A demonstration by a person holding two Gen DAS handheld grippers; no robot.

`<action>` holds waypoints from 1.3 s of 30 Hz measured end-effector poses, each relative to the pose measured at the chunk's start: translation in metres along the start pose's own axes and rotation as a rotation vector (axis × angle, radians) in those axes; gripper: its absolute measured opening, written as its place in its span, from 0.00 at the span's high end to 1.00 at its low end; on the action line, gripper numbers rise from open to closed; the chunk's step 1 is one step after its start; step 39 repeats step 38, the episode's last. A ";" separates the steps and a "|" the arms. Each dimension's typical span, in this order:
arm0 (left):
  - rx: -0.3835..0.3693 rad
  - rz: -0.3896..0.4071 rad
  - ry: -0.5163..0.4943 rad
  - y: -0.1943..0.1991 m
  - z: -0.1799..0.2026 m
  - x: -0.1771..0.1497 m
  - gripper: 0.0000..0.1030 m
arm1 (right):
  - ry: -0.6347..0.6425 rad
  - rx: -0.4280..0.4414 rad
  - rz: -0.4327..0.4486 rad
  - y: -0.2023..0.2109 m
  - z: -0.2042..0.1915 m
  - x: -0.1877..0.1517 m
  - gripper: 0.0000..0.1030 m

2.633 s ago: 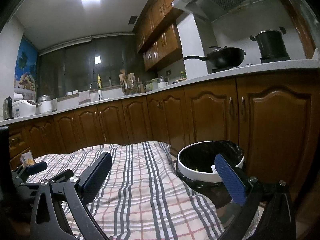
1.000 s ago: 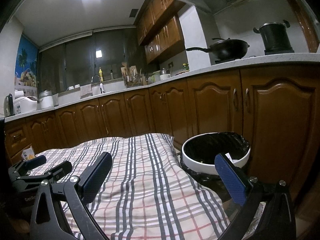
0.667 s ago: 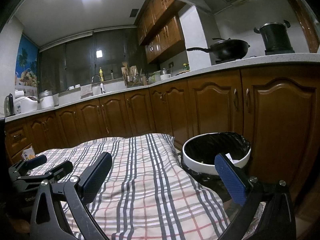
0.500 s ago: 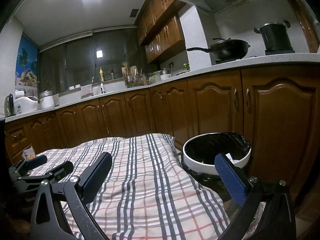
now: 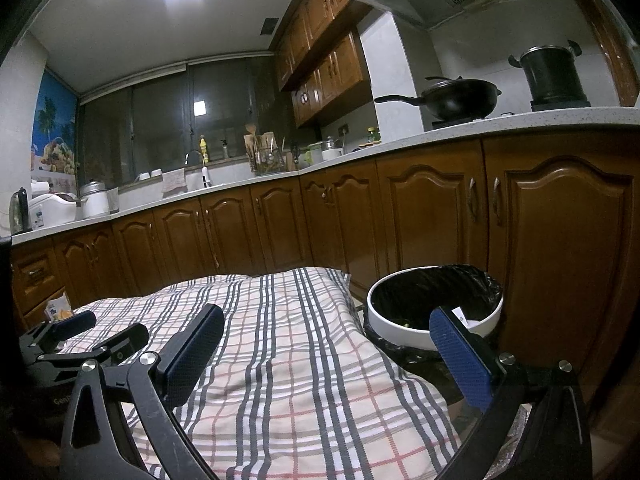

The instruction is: Collect trash

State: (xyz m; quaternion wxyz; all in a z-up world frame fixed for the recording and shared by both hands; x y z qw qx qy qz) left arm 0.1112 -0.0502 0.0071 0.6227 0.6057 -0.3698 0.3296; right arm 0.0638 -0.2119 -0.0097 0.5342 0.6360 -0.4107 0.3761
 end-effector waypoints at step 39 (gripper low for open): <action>-0.041 -0.054 -0.001 -0.022 -0.016 0.003 0.00 | 0.007 0.021 -0.053 -0.026 0.000 0.006 0.00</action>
Point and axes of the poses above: each gripper's, at about its wrist camera, not at the fingertips, and y roughly against the way its jaws point, z to its right, x to its top, the point moved 5 cm from there along -y, roughly the way its jaws point, and after that the axes turned 10 degrees about -z, right-handed, at the moved point
